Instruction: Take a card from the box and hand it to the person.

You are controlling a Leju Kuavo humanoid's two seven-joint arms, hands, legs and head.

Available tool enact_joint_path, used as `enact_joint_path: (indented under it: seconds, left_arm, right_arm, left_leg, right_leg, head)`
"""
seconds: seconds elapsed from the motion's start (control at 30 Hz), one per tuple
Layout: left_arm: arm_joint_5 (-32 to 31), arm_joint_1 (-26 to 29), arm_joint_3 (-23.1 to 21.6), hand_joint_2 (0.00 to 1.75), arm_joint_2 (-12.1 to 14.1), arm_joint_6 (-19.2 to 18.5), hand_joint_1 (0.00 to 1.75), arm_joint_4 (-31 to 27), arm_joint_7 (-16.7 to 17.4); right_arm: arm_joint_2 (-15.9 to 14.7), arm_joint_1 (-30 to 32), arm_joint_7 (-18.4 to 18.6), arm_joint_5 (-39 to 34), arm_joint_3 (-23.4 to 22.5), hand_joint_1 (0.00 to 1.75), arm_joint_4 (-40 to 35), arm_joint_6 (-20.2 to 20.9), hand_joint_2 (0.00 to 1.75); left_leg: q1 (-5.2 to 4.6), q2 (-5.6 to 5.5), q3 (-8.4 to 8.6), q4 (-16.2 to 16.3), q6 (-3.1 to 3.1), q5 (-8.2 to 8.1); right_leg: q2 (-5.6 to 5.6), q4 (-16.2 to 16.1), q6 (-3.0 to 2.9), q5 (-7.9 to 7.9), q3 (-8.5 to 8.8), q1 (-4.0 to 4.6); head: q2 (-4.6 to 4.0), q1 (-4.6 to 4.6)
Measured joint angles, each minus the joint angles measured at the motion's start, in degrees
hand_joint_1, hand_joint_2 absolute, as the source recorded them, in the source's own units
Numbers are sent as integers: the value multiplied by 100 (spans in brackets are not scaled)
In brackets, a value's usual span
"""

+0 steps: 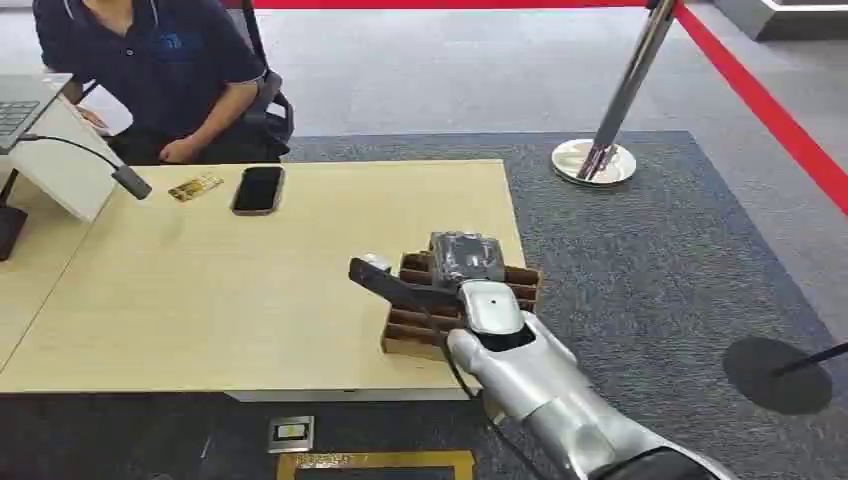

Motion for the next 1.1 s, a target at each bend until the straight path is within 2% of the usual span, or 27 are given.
enact_joint_path:
  seconds: [0.03,0.07,0.1,0.27,0.33,0.5,0.53,0.6,0.73,0.9,1.1]
  left_arm:
    - [0,0,0,0,0,-2,0,0,0]
    - [2,0,0,0,0,0,0,2,0]
    - [4,0,0,0,0,-2,0,0,0]
    - [11,0,0,0,0,-2,0,2,0]
    - [11,1,0,0,0,-2,0,2,0]
    - [17,0,0,0,0,0,0,2,0]
    - [17,0,0,0,0,-2,0,2,-2]
    - [17,0,0,0,0,-2,0,2,-2]
    - [15,0,0,0,0,-2,0,2,-2]
    - [17,0,0,0,0,-2,0,2,-2]
    - [17,0,0,0,0,-2,0,2,0]
  right_arm:
    - [4,-1,-2,0,0,63,0,-2,175]
    - [11,-1,-2,0,0,63,0,-4,175]
    - [15,0,-2,0,0,51,0,-4,175]
    - [35,-4,-4,2,0,54,-6,-9,175]
    - [44,-4,-4,2,0,66,-9,-9,175]
    - [48,0,-4,2,0,75,-4,-9,175]
    - [48,0,-4,2,0,84,-4,-9,175]
    - [48,0,-4,2,0,115,-2,-9,175]
    - [48,0,-4,2,0,134,-2,-9,175]
    - [48,-2,-15,-15,0,138,-2,-28,175]
    - [48,0,-39,-15,0,133,-9,-37,175]
  left_leg:
    - [0,0,0,0,0,0]
    - [0,0,0,0,0,0]
    - [0,0,0,0,0,0]
    - [0,0,1,0,0,0]
    - [0,0,1,0,0,0]
    - [0,0,0,0,0,1]
    - [0,0,0,0,0,1]
    - [0,0,0,0,0,1]
    - [0,0,0,0,0,1]
    - [0,0,-1,0,0,1]
    - [0,0,0,1,0,1]
  right_leg:
    - [0,0,0,0,0,0]
    - [0,0,0,0,0,0]
    - [0,0,0,0,0,0]
    - [0,0,0,0,1,0]
    - [0,0,0,0,1,0]
    - [0,0,0,3,1,0]
    - [0,0,0,3,0,0]
    - [0,0,0,3,0,0]
    - [0,0,0,3,0,0]
    - [0,-1,0,3,0,0]
    - [0,0,0,5,0,0]
  head:
    - [0,0]
    - [0,0]
    - [0,2]
    - [0,0]
    - [0,0]
    - [0,0]
    - [0,0]
    - [0,0]
    - [0,0]
    - [0,2]
    - [0,0]
